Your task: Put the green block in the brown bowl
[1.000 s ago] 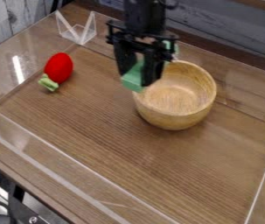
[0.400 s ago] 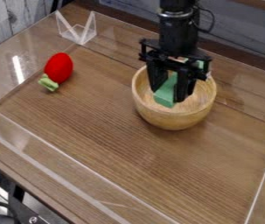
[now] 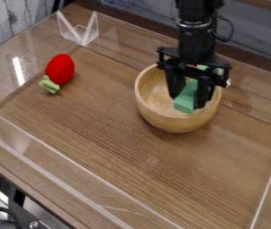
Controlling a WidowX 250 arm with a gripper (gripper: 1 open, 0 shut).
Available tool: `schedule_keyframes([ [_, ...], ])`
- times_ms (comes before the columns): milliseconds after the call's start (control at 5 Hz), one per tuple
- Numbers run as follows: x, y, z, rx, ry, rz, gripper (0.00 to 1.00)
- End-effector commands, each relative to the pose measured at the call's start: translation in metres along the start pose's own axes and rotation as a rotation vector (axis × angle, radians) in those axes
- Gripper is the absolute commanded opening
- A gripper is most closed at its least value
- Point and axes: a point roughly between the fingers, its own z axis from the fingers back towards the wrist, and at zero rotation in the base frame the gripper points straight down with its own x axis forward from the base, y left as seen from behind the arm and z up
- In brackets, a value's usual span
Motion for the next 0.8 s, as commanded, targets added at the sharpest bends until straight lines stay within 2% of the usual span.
schedule_keyframes([
  [0, 0.010, 0.001, 0.010, -0.009, -0.075, 0.026, 0.00],
  [200, 0.014, 0.009, 0.009, -0.015, -0.094, 0.061, 0.00],
  [600, 0.045, 0.032, 0.031, -0.024, -0.108, 0.019, 0.00],
])
